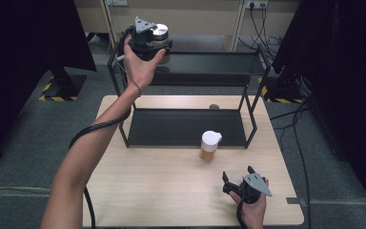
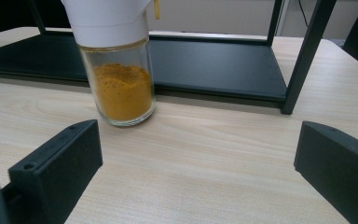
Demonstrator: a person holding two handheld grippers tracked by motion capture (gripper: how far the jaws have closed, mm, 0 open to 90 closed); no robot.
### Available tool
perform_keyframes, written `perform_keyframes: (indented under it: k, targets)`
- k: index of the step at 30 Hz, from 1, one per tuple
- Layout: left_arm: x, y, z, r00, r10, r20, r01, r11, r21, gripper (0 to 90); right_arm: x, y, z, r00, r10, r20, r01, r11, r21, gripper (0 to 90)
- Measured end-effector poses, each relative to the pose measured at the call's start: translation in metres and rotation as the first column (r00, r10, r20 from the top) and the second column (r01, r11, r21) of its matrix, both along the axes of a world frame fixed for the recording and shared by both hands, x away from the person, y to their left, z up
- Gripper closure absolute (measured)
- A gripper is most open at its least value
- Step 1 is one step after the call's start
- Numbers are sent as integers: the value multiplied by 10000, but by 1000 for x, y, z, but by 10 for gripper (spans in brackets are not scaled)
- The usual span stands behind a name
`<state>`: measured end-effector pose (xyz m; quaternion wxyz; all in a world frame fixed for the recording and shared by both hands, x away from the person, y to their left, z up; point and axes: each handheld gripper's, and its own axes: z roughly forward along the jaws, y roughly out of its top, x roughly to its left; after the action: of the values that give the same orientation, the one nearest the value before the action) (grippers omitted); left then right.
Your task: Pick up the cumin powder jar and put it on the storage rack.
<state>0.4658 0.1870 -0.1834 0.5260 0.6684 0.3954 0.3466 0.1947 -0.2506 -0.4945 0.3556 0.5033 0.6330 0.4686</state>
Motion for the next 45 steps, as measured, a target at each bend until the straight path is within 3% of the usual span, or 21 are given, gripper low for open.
perform_keyframes:
  k: [20, 45]
  targets:
    - [16, -6, -10, 9995, 191, -268, -189, 9998, 68, 306, 0, 0, 0, 10000, 14, -2, -14, 10000, -28, 9]
    - [19, -6, -15, 9996, 207, -211, -210, 9997, -154, 305, 0, 1, 0, 10000, 38, 7, -38, 9999, -118, 10]
